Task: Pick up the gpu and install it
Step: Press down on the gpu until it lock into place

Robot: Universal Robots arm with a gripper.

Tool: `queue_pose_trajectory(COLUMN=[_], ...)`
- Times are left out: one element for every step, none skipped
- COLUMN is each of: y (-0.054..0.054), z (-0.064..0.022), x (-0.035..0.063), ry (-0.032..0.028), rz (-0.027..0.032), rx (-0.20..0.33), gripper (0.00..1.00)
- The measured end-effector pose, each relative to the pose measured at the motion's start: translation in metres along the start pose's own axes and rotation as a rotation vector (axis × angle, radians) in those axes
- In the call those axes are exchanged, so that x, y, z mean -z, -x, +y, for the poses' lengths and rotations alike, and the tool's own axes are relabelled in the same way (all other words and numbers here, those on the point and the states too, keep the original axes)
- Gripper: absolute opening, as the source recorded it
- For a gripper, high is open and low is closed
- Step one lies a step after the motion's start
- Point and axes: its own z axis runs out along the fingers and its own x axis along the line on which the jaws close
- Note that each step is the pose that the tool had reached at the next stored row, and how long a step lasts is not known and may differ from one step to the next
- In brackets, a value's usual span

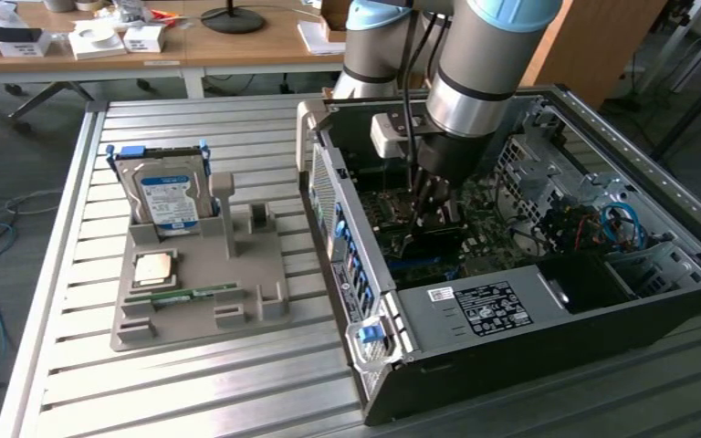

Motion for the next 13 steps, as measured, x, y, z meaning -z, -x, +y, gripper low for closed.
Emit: queue_pose_trajectory(y=[0.0000, 0.0000, 0.0000, 0.0000, 0.0000, 0.0000, 0.0000, 0.0000, 0.0000, 0.0000, 0.0000, 0.0000, 0.0000], z=[0.0000, 0.0000, 0.0000, 0.0000, 0.0000, 0.0000, 0.0000, 0.0000, 0.0000, 0.0000, 0.0000, 0.0000, 0.0000], x=[0.0000, -0.0001, -0.0005, -0.0007, -0.0007, -0.0007, -0.0007, -0.0007, -0.0007, -0.0007, -0.0007, -0.0007, -0.0008], ry=[0.0000, 0.0000, -0.0001, 0.0000, 0.0000, 0.0001, 0.0000, 0.0000, 0.0000, 0.0000, 0.0000, 0.0000, 0.0000], rz=[0.0000, 0.0000, -0.0003, -0.0002, 0.0000, 0.0001, 0.0001, 0.0000, 0.0000, 0.0000, 0.0001, 0.0000, 0.0001], rx=[0.000, 0.000, 0.000, 0.000, 0.000, 0.000, 0.000, 0.000, 0.000, 0.000, 0.000, 0.000, 0.000], gripper=[0.11, 0.11, 0.11, 0.11, 0.11, 0.11, 0.11, 0.11, 0.11, 0.11, 0.11, 0.11, 0.11])
